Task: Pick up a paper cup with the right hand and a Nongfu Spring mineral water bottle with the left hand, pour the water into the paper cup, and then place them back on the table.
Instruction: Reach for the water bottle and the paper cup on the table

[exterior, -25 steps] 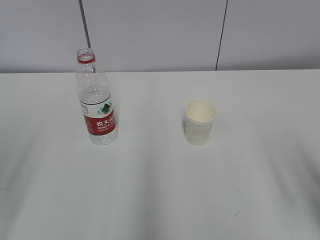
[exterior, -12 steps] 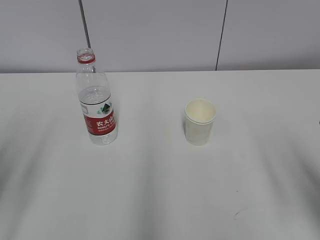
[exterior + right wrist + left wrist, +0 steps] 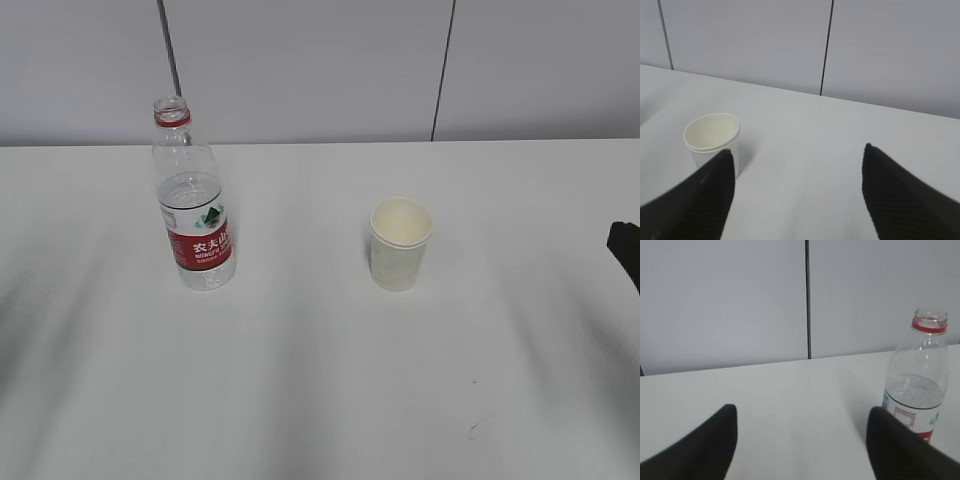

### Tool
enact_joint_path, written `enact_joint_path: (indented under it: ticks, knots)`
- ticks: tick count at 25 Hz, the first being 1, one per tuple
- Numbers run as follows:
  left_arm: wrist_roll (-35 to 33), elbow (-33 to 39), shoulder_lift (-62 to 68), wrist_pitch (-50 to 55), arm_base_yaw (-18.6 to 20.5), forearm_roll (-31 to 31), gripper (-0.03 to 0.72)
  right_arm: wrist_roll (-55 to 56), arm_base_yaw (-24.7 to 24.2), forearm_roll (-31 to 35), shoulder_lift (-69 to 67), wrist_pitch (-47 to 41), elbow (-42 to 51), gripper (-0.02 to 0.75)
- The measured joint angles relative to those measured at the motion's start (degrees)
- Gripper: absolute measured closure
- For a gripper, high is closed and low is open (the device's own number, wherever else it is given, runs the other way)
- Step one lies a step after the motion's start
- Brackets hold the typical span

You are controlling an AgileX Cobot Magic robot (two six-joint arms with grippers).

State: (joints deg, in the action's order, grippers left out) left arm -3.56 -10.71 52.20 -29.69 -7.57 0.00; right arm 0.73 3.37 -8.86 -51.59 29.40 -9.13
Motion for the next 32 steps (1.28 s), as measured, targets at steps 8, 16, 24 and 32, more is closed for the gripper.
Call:
enact_joint_path:
  ticks: [8, 16, 24, 32]
  knots:
    - [0.0, 0.0, 6.36, -7.6, 0.0, 0.0, 0.193, 0.0, 0.0, -0.17, -8.66, 6.21, -1.28, 0.15]
    - [0.0, 0.0, 13.35, -15.48, -0.06, 0.0, 0.193, 0.0, 0.0, -2.54, -18.83, 17.86, -1.54, 0.15]
    - [0.0, 0.0, 17.1, -19.63, -0.06, 0.0, 0.193, 0.0, 0.0, -2.66, -24.63, 22.85, -1.67, 0.15]
    - [0.0, 0.0, 19.46, -19.53, -0.06, 3.92, 0.193, 0.0, 0.0, -2.76, -29.39, 24.12, -1.82, 0.15]
